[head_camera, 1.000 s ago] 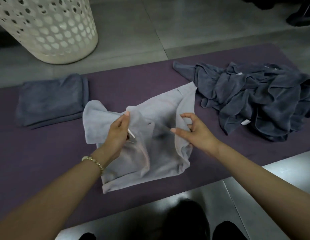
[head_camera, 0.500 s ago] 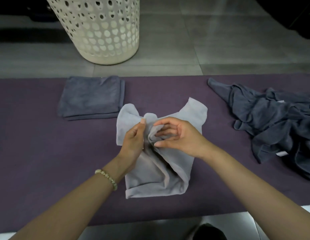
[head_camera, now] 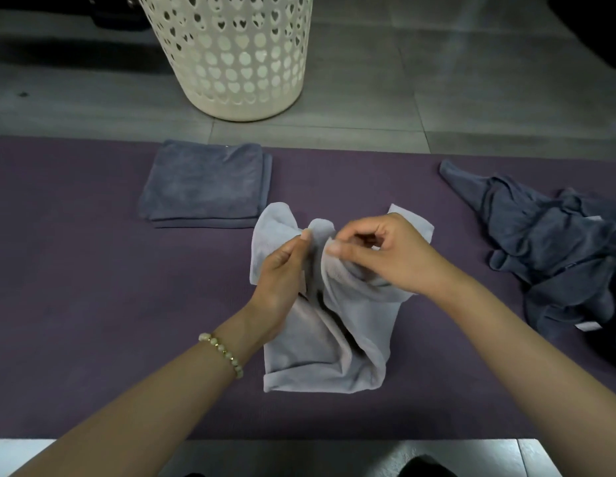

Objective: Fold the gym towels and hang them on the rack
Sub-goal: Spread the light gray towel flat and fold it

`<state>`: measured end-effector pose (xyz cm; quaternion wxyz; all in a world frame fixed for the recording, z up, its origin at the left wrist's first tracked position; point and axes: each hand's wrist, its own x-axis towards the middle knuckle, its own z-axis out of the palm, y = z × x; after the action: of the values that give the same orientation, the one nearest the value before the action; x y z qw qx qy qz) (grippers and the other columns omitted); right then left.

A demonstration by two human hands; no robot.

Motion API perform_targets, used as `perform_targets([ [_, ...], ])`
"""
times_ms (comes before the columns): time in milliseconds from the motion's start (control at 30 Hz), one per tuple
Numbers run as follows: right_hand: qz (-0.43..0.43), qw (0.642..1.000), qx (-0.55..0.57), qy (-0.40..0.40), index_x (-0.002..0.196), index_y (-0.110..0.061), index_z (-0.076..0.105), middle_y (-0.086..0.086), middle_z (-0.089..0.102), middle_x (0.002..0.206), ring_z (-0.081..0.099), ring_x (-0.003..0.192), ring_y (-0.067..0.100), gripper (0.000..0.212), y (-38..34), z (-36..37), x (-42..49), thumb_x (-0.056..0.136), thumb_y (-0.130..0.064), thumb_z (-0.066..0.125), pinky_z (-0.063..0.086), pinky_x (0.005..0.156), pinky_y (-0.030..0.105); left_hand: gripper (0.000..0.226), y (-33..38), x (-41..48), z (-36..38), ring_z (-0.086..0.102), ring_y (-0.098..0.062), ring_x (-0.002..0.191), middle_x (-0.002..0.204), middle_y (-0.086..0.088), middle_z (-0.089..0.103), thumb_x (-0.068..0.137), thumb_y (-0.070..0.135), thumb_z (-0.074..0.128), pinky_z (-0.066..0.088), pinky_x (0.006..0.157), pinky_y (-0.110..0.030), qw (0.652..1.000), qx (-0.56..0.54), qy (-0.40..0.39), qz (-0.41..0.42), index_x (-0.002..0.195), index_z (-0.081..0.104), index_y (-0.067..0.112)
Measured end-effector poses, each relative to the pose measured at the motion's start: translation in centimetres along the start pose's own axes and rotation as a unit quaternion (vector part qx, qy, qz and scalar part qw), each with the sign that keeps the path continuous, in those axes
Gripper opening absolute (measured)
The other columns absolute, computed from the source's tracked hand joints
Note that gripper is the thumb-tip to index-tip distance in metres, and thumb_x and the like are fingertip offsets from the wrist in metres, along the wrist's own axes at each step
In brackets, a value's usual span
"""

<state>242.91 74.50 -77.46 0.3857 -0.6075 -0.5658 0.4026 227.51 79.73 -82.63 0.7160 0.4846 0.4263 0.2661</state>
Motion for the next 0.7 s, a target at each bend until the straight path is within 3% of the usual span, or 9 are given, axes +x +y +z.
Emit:
perform_targets([
  [100,0.007,0.997,0.035,0.068,0.08,-0.023,0.072,-0.006,0.07,0.073,0.06,0.071,0.003,0.01,0.6,0.4,0.6,0.085,-0.029,0.066,0.047,0.072,0.016,0.044,0.0,-0.3,0.5,0.066,-0.019,0.105,0.106,-0.007,0.072,0.1,0.041,0.039,0.047,0.1,-0.036,1.0,-0.016,-0.022,-0.003,0.11,0.069,0.01],
  [167,0.015,0.996,0.029,0.085,0.079,-0.022,0.073,0.001,0.068,0.069,0.057,0.066,0.006,0.011,1.1,0.8,0.9,0.087,-0.026,0.066,0.045,0.067,0.02,0.048,0.0,-0.6,1.0,0.067,-0.017,0.104,0.104,-0.008,0.073,0.099,0.044,0.037,0.048,0.1,-0.036,1.0,-0.014,-0.009,-0.018,0.107,0.07,0.011],
  [300,0.038,0.985,0.07,0.15,0.072,-0.023,0.071,-0.001,0.071,0.068,0.063,0.065,0.008,0.01,1.1,1.3,1.3,0.082,-0.023,0.073,0.05,0.066,0.018,0.059,-0.1,-0.9,1.7,0.063,-0.013,0.086,0.094,-0.02,0.068,0.098,0.044,0.04,0.052,0.078,-0.016,0.999,0.023,0.019,0.028,0.101,0.064,-0.009],
  [367,0.051,0.984,0.078,0.155,0.073,-0.02,0.071,0.01,0.07,0.07,0.06,0.063,0.014,0.01,1.1,1.5,1.4,0.082,-0.025,0.073,0.048,0.062,0.021,0.051,-0.1,-1.0,1.9,0.058,-0.016,0.074,0.084,-0.028,0.063,0.098,0.036,0.046,0.049,0.072,-0.022,0.995,0.035,0.02,0.093,0.093,0.061,-0.012],
  [400,0.057,0.984,0.077,0.151,0.073,-0.02,0.07,0.017,0.067,0.069,0.057,0.062,0.017,0.011,1.1,1.6,1.5,0.083,-0.025,0.072,0.046,0.061,0.024,0.048,0.0,-1.0,1.9,0.052,-0.012,0.065,0.07,-0.024,0.058,0.098,0.033,0.049,0.046,0.066,-0.023,0.992,0.042,0.029,0.119,0.084,0.059,-0.012],
  [467,0.067,0.984,0.081,0.145,0.075,-0.018,0.066,0.021,0.053,0.062,0.045,0.059,0.022,0.015,1.3,1.7,1.7,0.088,-0.027,0.067,0.041,0.06,0.029,0.045,0.2,-0.8,1.9,0.034,-0.003,0.048,0.048,0.002,0.04,0.098,0.025,0.051,0.034,0.051,-0.016,0.986,0.057,0.071,0.143,0.061,0.047,-0.002],
  [533,0.075,0.988,0.065,0.121,0.073,-0.019,0.058,0.007,0.044,0.057,0.038,0.055,0.016,0.022,1.9,1.6,1.8,0.091,-0.031,0.061,0.036,0.057,0.024,0.045,0.4,-0.4,1.8,0.028,-0.003,0.046,0.046,0.013,0.031,0.098,0.022,0.05,0.029,0.046,-0.014,0.982,0.064,0.103,0.148,0.057,0.038,0.009],
  [600,0.084,0.994,0.013,0.069,0.064,-0.022,0.05,-0.012,0.038,0.051,0.034,0.05,0.005,0.033,2.4,1.4,1.7,0.092,-0.036,0.059,0.031,0.052,0.015,0.044,0.7,-0.1,1.6,0.034,-0.002,0.05,0.051,0.012,0.038,0.1,0.025,0.046,0.034,0.051,-0.015,0.982,0.058,0.117,0.136,0.059,0.041,0.01],
  [700,0.096,0.995,-0.012,0.027,0.055,-0.018,0.041,-0.013,0.034,0.051,0.032,0.051,0.005,0.045,3.6,1.0,1.0,0.088,-0.039,0.064,0.029,0.052,0.017,0.043,1.4,1.0,1.0,0.065,-0.016,0.078,0.082,0.0,0.069,0.102,0.034,0.039,0.053,0.077,-0.028,0.989,-0.042,0.127,0.066,0.084,0.062,0.002],
])
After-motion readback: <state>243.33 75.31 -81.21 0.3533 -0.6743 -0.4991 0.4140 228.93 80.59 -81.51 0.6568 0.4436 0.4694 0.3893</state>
